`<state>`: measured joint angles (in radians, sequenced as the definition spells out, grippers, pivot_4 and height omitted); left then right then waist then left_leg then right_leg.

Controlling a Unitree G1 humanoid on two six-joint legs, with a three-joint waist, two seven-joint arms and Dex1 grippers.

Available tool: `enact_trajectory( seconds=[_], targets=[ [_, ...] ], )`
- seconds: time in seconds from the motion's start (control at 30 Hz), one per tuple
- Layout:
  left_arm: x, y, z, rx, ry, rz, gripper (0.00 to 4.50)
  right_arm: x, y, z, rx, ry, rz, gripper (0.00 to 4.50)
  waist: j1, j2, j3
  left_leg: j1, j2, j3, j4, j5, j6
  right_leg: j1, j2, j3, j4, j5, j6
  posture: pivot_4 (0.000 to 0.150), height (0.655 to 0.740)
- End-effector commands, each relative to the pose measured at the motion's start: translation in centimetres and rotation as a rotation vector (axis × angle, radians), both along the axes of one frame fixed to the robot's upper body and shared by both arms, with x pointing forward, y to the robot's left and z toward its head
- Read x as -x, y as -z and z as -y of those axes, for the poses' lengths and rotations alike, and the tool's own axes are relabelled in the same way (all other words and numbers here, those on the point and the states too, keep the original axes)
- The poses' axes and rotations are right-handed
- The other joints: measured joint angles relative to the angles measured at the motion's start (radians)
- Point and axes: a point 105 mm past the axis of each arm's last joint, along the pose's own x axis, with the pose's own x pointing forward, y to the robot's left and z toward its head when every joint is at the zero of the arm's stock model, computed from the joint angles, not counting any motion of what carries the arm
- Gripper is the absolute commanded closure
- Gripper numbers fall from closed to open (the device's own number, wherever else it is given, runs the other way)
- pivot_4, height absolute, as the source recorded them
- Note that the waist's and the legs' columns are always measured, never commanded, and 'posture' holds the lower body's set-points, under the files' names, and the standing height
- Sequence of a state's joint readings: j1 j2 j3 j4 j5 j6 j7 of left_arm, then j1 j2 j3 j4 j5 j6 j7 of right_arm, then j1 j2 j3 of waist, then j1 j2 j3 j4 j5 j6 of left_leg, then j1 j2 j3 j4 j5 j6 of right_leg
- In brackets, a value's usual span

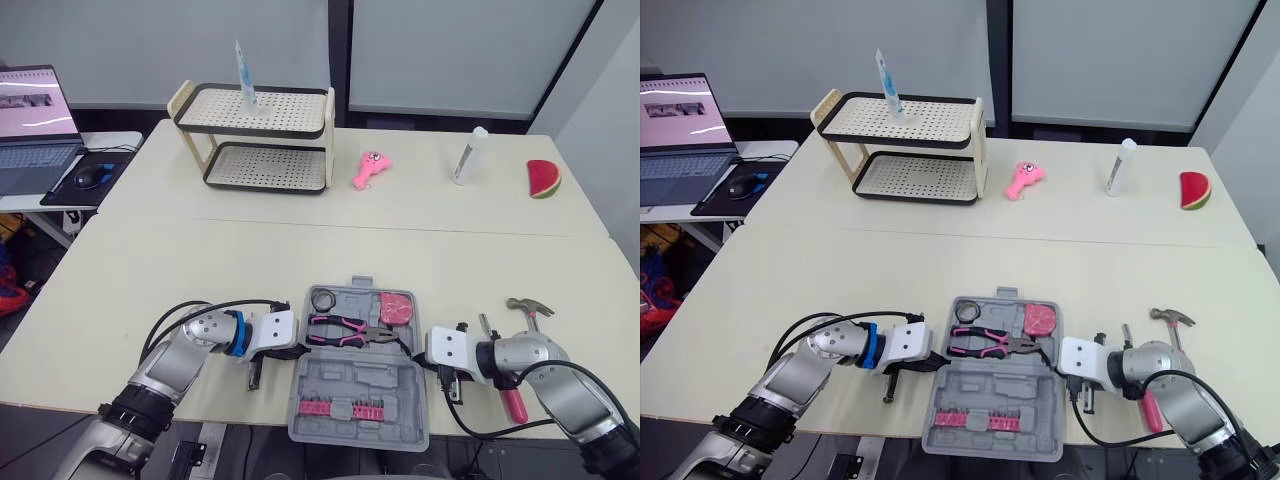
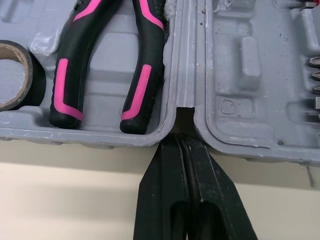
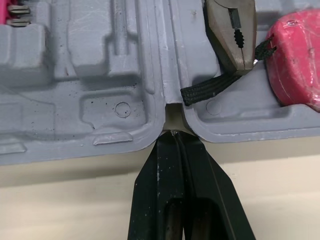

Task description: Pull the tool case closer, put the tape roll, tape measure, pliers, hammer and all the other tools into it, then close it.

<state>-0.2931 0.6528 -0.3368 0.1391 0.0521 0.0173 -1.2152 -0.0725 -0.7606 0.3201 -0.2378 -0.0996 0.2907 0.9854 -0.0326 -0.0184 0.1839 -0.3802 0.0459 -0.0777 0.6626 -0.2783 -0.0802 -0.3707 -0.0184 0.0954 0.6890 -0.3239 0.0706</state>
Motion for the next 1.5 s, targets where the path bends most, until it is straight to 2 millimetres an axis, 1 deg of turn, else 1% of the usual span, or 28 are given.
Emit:
enact_trajectory(
  seconds=[0.03, 0.23, 0.33, 0.73, 0.83, 1.5],
  targets=[
    [-0.6, 0.4, 1.1, -0.006, -0.006, 0.011, 4.47, -1.0, -1.4, -1.2, -0.044, -0.008, 0.066, 4.5, 0.0, 0.0, 0.0, 0.0, 0.0, 0.0, 0.0, 0.0, 0.0, 0.0, 0.0, 0.0, 0.0, 0.0, 0.0, 0.15, 0.735],
    [-1.6, 0.3, 2.1, -0.008, 0.0, 0.027, 4.47, -1.6, -1.4, -1.1, -0.041, 0.014, 0.079, 4.5, 0.0, 0.0, 0.0, 0.0, 0.0, 0.0, 0.0, 0.0, 0.0, 0.0, 0.0, 0.0, -0.001, 0.0, 0.0, 0.15, 0.735],
    [-1.9, 0.2, 2.3, -0.012, 0.001, 0.03, 4.47, -1.8, -1.4, -1.0, -0.038, 0.019, 0.082, 4.5, 0.0, 0.0, 0.0, 0.0, 0.0, 0.0, 0.0, 0.0, 0.0, 0.0, 0.0, 0.0, -0.001, 0.0, 0.0, 0.15, 0.735],
    [-2.6, 0.0, 2.5, -0.009, -0.018, 0.038, 4.47, -3.0, -1.6, -1.1, -0.031, 0.043, 0.112, 4.5, 0.0, 0.0, 0.0, 0.0, 0.0, 0.0, 0.0, 0.0, 0.0, 0.001, 0.0, 0.0, -0.001, 0.0, 0.0, 0.15, 0.735],
    [-2.9, -0.1, 2.4, -0.01, -0.026, 0.046, 4.47, -3.1, -1.6, -1.2, -0.032, 0.044, 0.113, 4.5, 0.0, 0.0, 0.0, 0.0, 0.0, 0.0, 0.0, 0.0, 0.0, 0.001, 0.0, 0.0, -0.001, 0.0, 0.0, 0.15, 0.735],
    [-3.6, -0.1, 1.9, -0.031, -0.044, 0.056, 4.47, -3.1, -1.5, -1.1, -0.024, 0.046, 0.105, 4.5, 0.0, 0.0, 0.0, 0.0, 0.0, 0.0, 0.0, 0.0, 0.0, 0.001, 0.0, 0.0, -0.001, 0.0, 0.0, 0.15, 0.735]
  ],
)
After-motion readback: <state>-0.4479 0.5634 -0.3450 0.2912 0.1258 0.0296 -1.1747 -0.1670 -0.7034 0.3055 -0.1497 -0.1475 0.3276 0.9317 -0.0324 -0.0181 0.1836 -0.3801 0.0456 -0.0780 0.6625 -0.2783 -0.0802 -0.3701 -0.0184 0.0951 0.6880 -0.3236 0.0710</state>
